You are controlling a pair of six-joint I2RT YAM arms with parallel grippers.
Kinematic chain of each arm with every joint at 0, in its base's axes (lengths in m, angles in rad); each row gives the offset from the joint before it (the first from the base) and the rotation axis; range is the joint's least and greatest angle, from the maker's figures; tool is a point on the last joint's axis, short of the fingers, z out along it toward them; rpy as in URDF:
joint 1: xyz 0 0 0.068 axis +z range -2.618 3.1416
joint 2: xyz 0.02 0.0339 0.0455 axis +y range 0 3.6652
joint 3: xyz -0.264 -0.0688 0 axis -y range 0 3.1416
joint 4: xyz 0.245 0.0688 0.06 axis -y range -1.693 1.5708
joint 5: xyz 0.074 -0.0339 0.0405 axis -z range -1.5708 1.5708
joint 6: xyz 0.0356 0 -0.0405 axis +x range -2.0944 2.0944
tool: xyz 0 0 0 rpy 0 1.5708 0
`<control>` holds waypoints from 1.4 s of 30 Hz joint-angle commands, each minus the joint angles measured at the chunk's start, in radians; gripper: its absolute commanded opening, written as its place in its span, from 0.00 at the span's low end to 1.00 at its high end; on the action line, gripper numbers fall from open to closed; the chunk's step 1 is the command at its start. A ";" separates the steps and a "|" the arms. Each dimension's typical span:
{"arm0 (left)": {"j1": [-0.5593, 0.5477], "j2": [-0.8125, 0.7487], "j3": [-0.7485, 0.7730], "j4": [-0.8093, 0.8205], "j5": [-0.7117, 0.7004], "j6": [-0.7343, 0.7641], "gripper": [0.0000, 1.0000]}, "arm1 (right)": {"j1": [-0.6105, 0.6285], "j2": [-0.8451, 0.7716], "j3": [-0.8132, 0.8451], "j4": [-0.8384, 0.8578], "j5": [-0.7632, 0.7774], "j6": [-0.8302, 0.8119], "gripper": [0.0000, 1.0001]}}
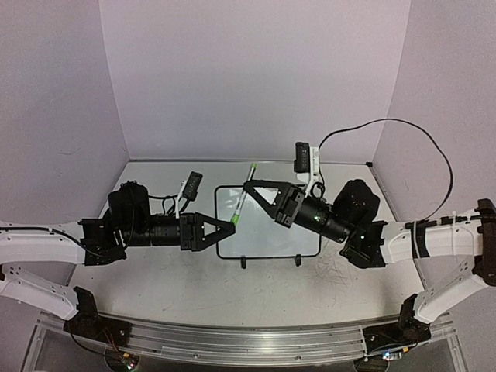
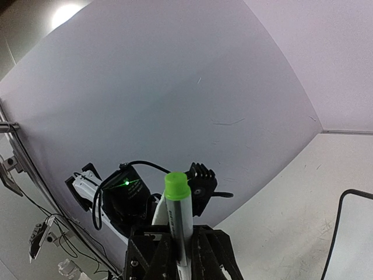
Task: Write a sentence on the whiteboard
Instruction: Open the pen cap from the whiteboard marker.
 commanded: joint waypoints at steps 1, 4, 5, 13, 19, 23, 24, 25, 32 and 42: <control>-0.013 0.003 0.058 0.069 -0.038 0.061 0.67 | 0.012 -0.001 0.050 -0.021 0.045 0.054 0.00; -0.014 0.002 0.063 0.071 -0.049 0.069 0.55 | 0.017 -0.009 0.043 -0.037 0.069 0.068 0.00; -0.014 0.000 0.063 0.071 -0.055 0.068 0.52 | 0.019 -0.010 0.042 -0.039 0.074 0.073 0.00; -0.015 0.004 0.071 0.077 -0.067 0.072 0.48 | 0.033 0.019 0.045 -0.041 0.100 0.111 0.00; -0.015 0.009 0.061 0.080 -0.054 0.064 0.42 | 0.034 0.032 0.050 -0.041 0.120 0.132 0.00; -0.015 0.003 0.052 0.081 -0.043 0.067 0.44 | 0.034 0.030 0.042 -0.039 0.141 0.151 0.00; -0.015 0.005 0.051 0.081 -0.038 0.067 0.45 | 0.035 0.029 0.042 -0.039 0.145 0.155 0.00; -0.015 0.006 0.051 0.080 -0.034 0.067 0.46 | 0.035 0.030 0.043 -0.039 0.147 0.158 0.00; -0.015 0.021 0.054 0.081 -0.020 0.068 0.32 | 0.034 0.033 0.054 -0.039 0.145 0.173 0.00; -0.015 0.043 0.032 0.080 -0.047 0.063 0.00 | 0.030 0.001 0.049 -0.046 0.186 0.203 0.00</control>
